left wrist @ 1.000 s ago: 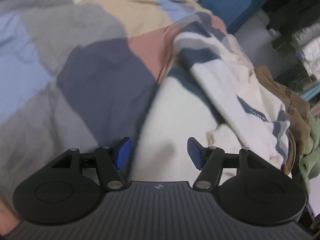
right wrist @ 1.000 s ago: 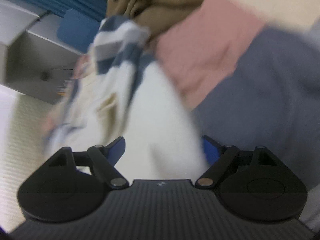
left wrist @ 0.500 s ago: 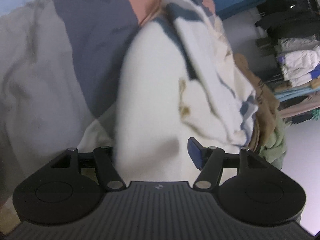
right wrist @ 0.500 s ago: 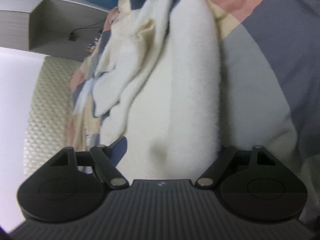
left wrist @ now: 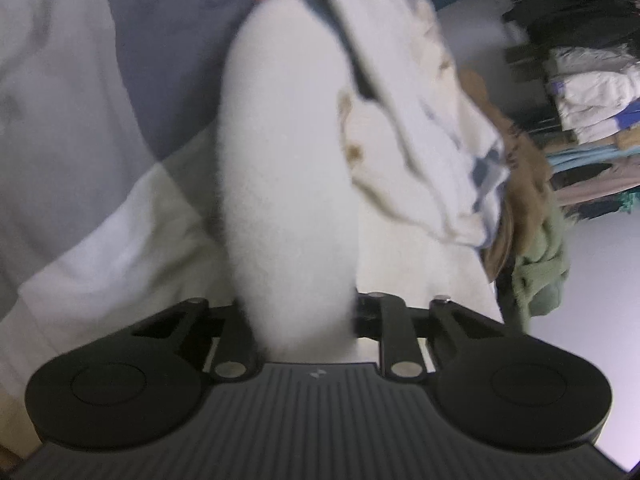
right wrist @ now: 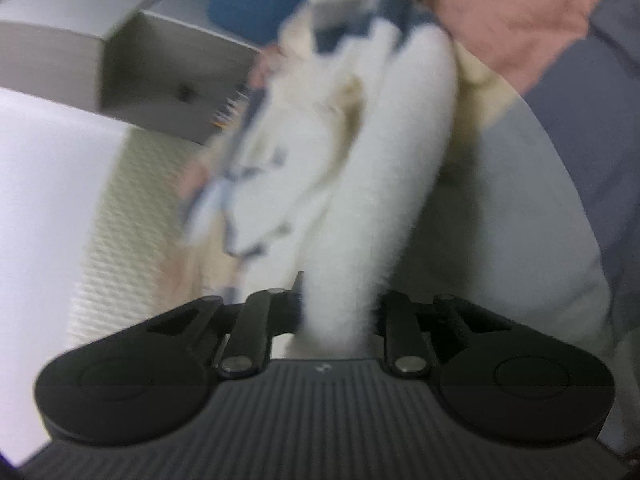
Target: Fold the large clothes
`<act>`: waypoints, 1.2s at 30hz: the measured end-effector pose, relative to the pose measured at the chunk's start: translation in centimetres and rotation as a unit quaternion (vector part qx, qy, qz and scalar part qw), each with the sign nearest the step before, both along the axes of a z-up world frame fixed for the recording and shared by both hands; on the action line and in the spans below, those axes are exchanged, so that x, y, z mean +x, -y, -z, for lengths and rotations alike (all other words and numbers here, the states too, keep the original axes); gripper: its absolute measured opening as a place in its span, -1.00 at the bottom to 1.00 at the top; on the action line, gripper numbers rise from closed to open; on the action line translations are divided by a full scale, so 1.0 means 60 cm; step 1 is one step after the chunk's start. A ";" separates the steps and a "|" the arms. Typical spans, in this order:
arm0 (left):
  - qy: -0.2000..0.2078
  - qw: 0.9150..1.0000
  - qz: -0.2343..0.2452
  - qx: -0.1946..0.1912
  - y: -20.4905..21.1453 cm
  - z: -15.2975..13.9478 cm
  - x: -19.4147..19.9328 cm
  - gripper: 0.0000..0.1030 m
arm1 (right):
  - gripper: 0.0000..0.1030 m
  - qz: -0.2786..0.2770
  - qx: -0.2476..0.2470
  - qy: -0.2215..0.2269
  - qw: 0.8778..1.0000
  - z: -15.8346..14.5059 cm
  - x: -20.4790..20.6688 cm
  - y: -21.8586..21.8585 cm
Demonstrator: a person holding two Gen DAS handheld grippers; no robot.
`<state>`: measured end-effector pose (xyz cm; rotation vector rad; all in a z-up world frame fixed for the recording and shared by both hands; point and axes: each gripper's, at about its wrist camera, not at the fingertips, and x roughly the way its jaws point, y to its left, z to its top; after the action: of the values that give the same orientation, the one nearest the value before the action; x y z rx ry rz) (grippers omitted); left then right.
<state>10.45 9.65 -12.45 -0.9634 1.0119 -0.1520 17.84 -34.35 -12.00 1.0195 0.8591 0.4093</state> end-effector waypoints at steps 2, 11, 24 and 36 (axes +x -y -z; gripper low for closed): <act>0.029 1.000 -0.003 0.008 -0.010 -0.028 -0.014 -0.60 | -0.65 0.006 0.022 0.025 0.999 -0.019 -0.007 0.017; 0.133 0.988 -0.014 -0.078 -0.056 -0.140 -0.105 -0.65 | -0.66 -0.005 0.089 0.105 0.990 -0.102 -0.065 0.071; 0.272 0.954 -0.037 -0.123 -0.041 -0.307 -0.373 -0.65 | -0.65 -0.052 0.050 0.219 0.973 -0.264 -0.247 0.119; 0.290 0.957 -0.007 -0.011 -0.020 -0.352 -0.202 -0.64 | -0.62 -0.024 0.035 0.183 0.982 -0.260 -0.127 0.117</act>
<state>-1.65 10.88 8.68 -0.8723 0.4608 -0.4093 10.20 -41.40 3.62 0.9513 0.5422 0.6499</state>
